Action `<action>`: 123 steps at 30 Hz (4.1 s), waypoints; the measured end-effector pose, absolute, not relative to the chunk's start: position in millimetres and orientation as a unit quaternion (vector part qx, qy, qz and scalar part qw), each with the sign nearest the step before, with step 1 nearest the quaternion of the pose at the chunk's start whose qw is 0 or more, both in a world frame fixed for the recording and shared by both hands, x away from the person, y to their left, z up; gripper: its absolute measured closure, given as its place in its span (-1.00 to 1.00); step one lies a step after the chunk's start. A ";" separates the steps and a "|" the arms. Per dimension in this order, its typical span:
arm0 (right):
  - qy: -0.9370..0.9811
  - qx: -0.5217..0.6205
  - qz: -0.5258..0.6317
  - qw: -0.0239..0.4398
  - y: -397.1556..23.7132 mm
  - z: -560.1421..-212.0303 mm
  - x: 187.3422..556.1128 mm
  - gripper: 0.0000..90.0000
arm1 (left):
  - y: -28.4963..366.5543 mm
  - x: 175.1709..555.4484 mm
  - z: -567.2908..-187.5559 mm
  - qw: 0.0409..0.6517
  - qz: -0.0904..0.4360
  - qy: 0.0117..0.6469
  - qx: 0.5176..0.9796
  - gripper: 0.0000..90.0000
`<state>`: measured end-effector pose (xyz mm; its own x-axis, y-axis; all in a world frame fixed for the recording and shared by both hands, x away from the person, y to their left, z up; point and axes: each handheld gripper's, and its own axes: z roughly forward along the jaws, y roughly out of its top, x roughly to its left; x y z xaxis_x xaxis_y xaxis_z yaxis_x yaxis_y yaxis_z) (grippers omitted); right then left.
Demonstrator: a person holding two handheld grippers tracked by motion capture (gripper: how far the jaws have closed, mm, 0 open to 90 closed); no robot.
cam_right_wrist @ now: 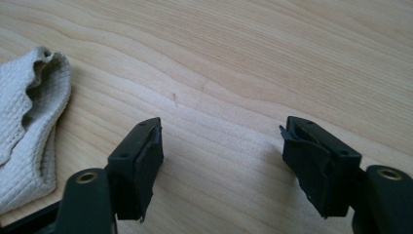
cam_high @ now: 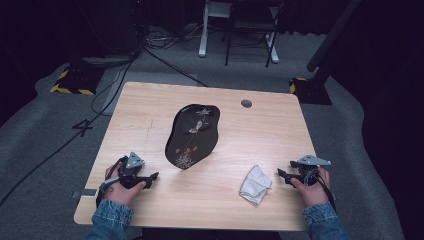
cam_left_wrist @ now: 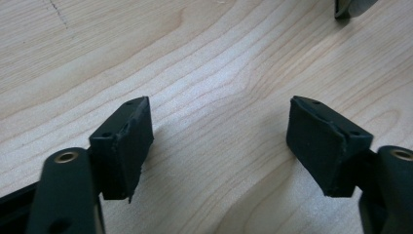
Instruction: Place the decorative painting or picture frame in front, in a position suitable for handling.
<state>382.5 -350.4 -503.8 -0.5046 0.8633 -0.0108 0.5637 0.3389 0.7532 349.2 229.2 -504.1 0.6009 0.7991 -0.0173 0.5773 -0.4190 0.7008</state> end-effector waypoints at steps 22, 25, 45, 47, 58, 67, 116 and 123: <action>0.838 0.353 0.380 0.170 -288.3 -468.0 351.5 0.03 | 222.3 349.1 -494.0 0.348 0.137 0.444 0.814 -0.24; 0.849 0.335 0.386 0.135 -268.1 -467.6 346.6 0.02 | 218.6 346.9 -488.7 0.358 0.143 0.439 0.812 -0.23; 0.879 0.337 0.321 0.106 -253.5 -482.9 356.8 0.75 | 208.0 339.1 -480.2 0.382 0.138 0.416 0.813 -0.23; 0.879 0.341 0.307 0.131 -258.3 -479.5 360.4 0.77 | 207.8 339.6 -479.1 0.385 0.138 0.415 0.813 -0.23; 0.813 0.446 0.307 0.216 -326.4 -474.0 385.8 0.60 | 208.4 344.1 -482.1 0.384 0.125 0.421 0.812 -0.24; 0.809 0.417 0.350 0.221 -298.6 -451.3 391.8 0.01 | 211.4 342.5 -469.8 0.406 0.106 0.419 0.805 -0.24; 0.838 0.250 0.470 0.123 -130.0 -401.7 473.9 -0.12 | 176.7 367.5 -419.2 0.482 0.112 0.331 0.803 0.74; 0.839 0.252 0.465 0.131 -143.5 -392.4 462.8 -0.04 | 171.6 365.2 -413.9 0.492 0.099 0.321 0.803 0.74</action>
<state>462.8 -143.5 -392.4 -0.8390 0.5440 0.0151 0.3014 0.4415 0.8451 365.2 171.6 -413.9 0.7749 0.6123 -0.1567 0.4178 -0.3102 0.8539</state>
